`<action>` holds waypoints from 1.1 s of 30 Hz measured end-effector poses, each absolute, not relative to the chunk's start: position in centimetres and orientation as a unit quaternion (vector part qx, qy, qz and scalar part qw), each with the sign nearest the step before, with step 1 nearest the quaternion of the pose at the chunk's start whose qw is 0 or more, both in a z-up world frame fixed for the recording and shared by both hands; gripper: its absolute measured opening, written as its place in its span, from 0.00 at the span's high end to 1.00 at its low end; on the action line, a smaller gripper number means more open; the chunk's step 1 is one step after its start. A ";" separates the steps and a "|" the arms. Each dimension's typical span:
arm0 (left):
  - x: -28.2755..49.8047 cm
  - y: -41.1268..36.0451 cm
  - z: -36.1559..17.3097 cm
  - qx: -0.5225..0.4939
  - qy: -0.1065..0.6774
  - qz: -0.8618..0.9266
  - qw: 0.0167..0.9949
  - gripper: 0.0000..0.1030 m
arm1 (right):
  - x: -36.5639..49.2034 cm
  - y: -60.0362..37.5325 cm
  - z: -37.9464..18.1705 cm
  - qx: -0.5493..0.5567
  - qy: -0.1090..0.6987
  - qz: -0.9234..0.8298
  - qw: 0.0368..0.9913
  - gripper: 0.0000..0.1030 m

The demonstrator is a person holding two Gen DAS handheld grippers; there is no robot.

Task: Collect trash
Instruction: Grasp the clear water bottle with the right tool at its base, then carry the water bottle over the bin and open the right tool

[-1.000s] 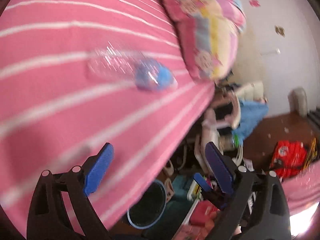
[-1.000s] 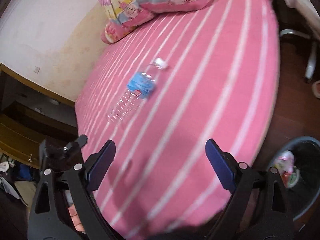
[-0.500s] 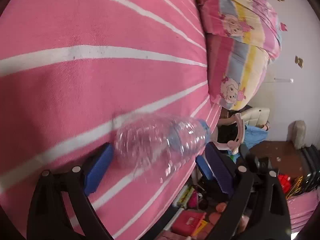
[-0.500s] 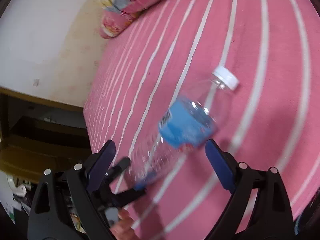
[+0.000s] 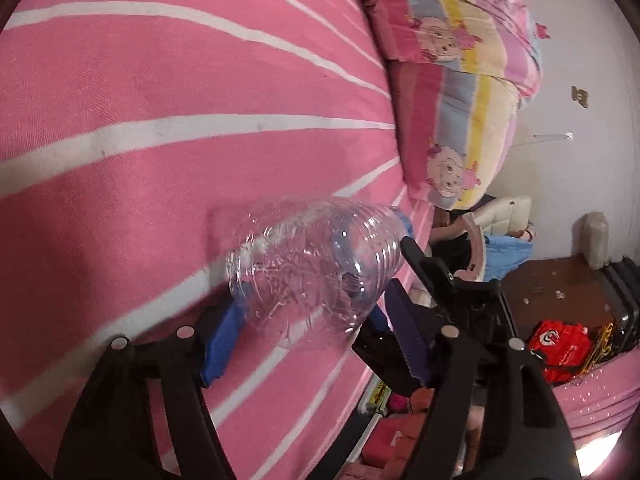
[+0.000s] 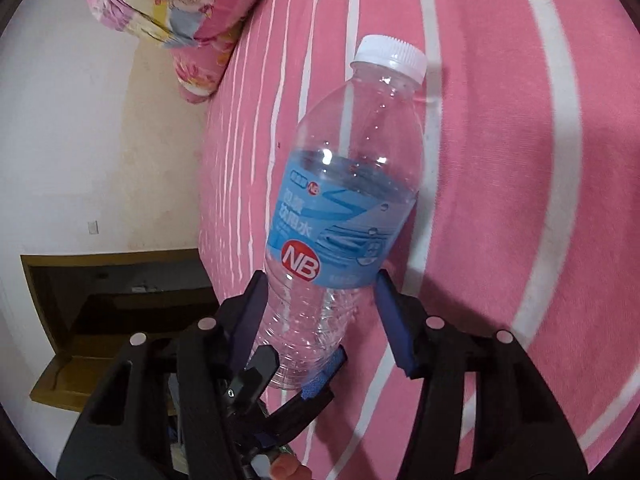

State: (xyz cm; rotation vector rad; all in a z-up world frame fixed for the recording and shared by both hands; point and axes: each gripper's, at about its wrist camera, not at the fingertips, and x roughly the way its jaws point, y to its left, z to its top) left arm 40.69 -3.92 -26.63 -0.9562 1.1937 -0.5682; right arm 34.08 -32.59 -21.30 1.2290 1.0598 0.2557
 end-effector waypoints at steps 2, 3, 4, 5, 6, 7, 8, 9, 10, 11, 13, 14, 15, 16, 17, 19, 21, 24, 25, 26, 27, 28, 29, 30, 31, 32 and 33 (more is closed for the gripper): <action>40.0 -4.1 -25.8 -0.429 0.523 -0.269 0.685 0.36 | 32.9 -33.1 -20.4 0.541 0.465 0.117 0.692 0.46; 39.7 -4.2 -25.3 -0.427 0.519 -0.275 0.688 0.36 | 32.8 -33.2 -20.0 0.540 0.461 0.119 0.694 0.46; 39.4 -4.3 -24.8 -0.424 0.515 -0.278 0.691 0.36 | 32.4 -33.2 -19.5 0.539 0.458 0.123 0.696 0.46; 38.8 -4.2 -24.1 -0.420 0.510 -0.284 0.695 0.36 | 32.0 -33.3 -19.0 0.539 0.455 0.127 0.697 0.46; 38.2 -4.2 -23.5 -0.418 0.507 -0.288 0.697 0.36 | 31.7 -33.2 -18.5 0.540 0.452 0.130 0.698 0.46; 37.7 -4.1 -23.0 -0.416 0.503 -0.291 0.699 0.36 | 31.1 -33.2 -18.0 0.541 0.450 0.131 0.698 0.46; 36.7 -4.0 -22.2 -0.412 0.498 -0.296 0.703 0.36 | 30.1 -33.2 -17.3 0.542 0.446 0.134 0.699 0.46; 36.2 -4.0 -21.8 -0.412 0.495 -0.299 0.704 0.36 | 29.5 -33.2 -16.9 0.543 0.443 0.135 0.700 0.46; 35.6 -4.1 -21.3 -0.414 0.491 -0.302 0.704 0.39 | 28.2 -33.3 -16.2 0.547 0.439 0.137 0.700 0.47; 34.7 -4.1 -20.7 -0.416 0.488 -0.305 0.704 0.39 | 27.5 -33.3 -15.7 0.550 0.436 0.138 0.699 0.47; 32.8 -4.3 -19.4 -0.412 0.481 -0.307 0.710 0.39 | 26.1 -33.5 -14.9 0.554 0.432 0.140 0.698 0.47; 32.1 -4.4 -19.0 -0.410 0.479 -0.309 0.712 0.39 | 24.8 -33.8 -14.2 0.556 0.428 0.141 0.698 0.47; 31.1 -4.6 -18.6 -0.409 0.477 -0.310 0.713 0.39 | 24.0 -33.9 -13.9 0.556 0.427 0.142 0.699 0.47; 30.3 -4.6 -18.2 -0.410 0.476 -0.311 0.713 0.39 | 22.6 -34.1 -13.2 0.556 0.425 0.144 0.700 0.47; 29.3 -4.7 -17.8 -0.411 0.475 -0.313 0.712 0.39 | 22.1 -34.2 -12.9 0.555 0.423 0.144 0.701 0.47; 27.3 -5.0 -16.9 -0.410 0.473 -0.315 0.714 0.39 | 20.7 -34.3 -12.1 0.555 0.420 0.146 0.703 0.47; 25.8 -5.3 -16.2 -0.407 0.472 -0.316 0.715 0.39 | 18.5 -34.6 -11.2 0.559 0.414 0.148 0.703 0.47; 23.2 -6.0 -14.5 -0.396 0.470 -0.320 0.721 0.39 | 15.7 -35.3 -10.2 0.565 0.404 0.152 0.704 0.47; 22.5 -6.1 -14.2 -0.392 0.470 -0.322 0.722 0.39 | 14.8 -35.5 -10.0 0.566 0.400 0.153 0.704 0.47; 21.5 -6.5 -13.6 -0.387 0.470 -0.324 0.724 0.39 | 13.3 -36.0 -9.5 0.569 0.395 0.155 0.705 0.47; 20.6 -6.9 -13.1 -0.382 0.470 -0.327 0.725 0.39 | 12.5 -36.3 -9.3 0.571 0.391 0.155 0.705 0.47; 19.8 -7.3 -12.7 -0.378 0.470 -0.329 0.726 0.39 | 11.6 -36.7 -9.1 0.574 0.388 0.156 0.704 0.47; 18.6 -8.0 -12.1 -0.371 0.470 -0.333 0.728 0.39 | 10.4 -37.1 -8.6 0.578 0.382 0.156 0.704 0.47; 17.9 -8.4 -11.8 -0.367 0.471 -0.335 0.729 0.39 | 9.3 -37.5 -8.4 0.581 0.377 0.155 0.704 0.47; 17.2 -8.7 -11.5 -0.363 0.471 -0.338 0.729 0.39 | 8.2 -38.1 -8.2 0.585 0.372 0.155 0.704 0.47; 16.3 -9.3 -11.2 -0.358 0.472 -0.341 0.730 0.39 | 7.6 -38.5 -8.0 0.588 0.369 0.154 0.703 0.47; 15.4 -10.0 -10.9 -0.353 0.473 -0.344 0.730 0.39 | 6.3 -39.1 -7.9 0.592 0.363 0.153 0.703 0.47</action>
